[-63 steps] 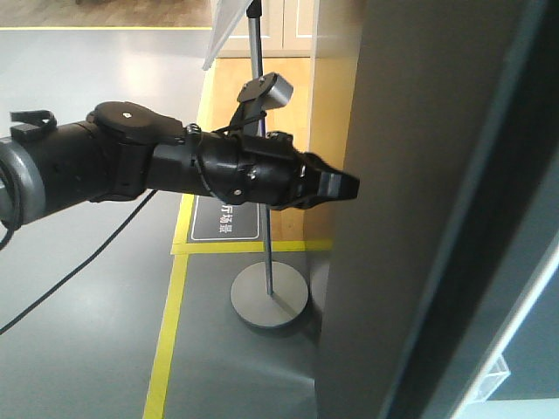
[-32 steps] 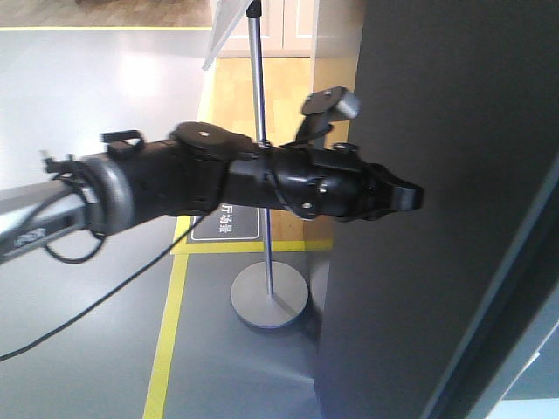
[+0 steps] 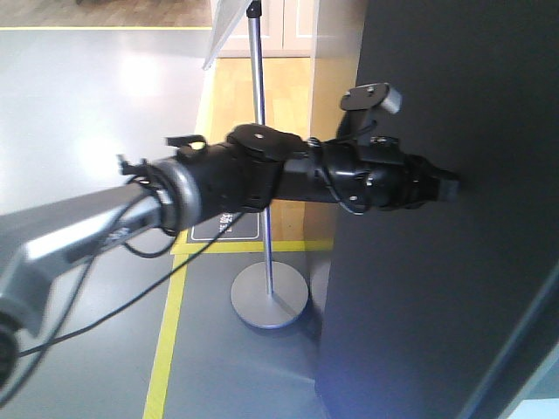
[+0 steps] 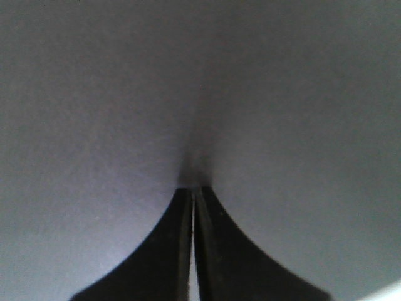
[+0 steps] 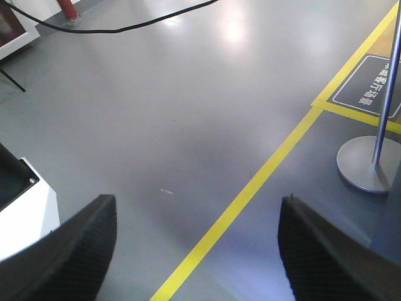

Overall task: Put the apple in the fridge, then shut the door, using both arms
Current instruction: 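Push the refrigerator door shut with the left gripper, then pull the left arm back from the closed door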

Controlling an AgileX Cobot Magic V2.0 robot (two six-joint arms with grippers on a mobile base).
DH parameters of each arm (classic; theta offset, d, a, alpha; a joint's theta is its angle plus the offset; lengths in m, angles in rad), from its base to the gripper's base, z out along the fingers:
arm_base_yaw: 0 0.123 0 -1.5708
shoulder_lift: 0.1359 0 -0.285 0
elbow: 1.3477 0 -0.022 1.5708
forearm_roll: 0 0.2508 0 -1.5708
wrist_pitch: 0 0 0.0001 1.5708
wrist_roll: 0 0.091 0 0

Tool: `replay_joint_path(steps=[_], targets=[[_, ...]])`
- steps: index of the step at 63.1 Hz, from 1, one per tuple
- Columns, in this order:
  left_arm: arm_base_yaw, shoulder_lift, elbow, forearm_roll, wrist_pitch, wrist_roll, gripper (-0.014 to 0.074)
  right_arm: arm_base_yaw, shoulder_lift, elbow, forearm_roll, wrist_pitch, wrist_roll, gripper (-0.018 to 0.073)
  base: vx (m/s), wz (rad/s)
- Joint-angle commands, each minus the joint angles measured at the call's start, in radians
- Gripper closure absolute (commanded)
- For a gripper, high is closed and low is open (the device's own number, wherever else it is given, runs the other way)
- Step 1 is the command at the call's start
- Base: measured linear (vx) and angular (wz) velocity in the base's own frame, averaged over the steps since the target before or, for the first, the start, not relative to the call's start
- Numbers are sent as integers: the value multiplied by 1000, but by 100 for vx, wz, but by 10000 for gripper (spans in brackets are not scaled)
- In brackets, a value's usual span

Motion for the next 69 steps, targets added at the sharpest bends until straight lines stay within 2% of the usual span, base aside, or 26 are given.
replay_joint_path(steps=[1, 10, 17, 21, 28, 34, 42, 49, 56, 69], targets=[[-17, -19, -95, -68, -11, 4, 603, 0, 13, -24, 38, -48, -2, 43, 0, 0], [-24, 15, -162, -38, -9, 3, 603, 0, 13, -24, 38, -48, -2, 43, 0, 0], [-24, 1, -163, 45, -1, -5, 603, 0, 13, -24, 38, -48, -2, 43, 0, 0], [-24, -15, -163, 112, -3, -48, 603, 0, 13, -24, 38, -48, -2, 43, 0, 0], [-24, -52, -163, 273, -13, -148, 603, 0, 13, -24, 38, -48, -2, 43, 0, 0], [-24, -90, -163, 454, -9, -275, 603, 0, 13, -24, 38, -48, -2, 43, 0, 0], [-24, -146, -163, 770, 12, -481, 603, 0, 13, -24, 38, -48, -2, 43, 0, 0], [-24, -202, -148, 991, 37, -626, 603, 0, 13, -24, 38, -48, -2, 43, 0, 0], [-24, -285, -66, 1120, 13, -696, 603, 0, 13, -24, 38, -48, -2, 43, 0, 0], [-18, -503, 253, 1244, -155, -764, 603, 0, 13, -24, 38, -48, -2, 43, 0, 0]])
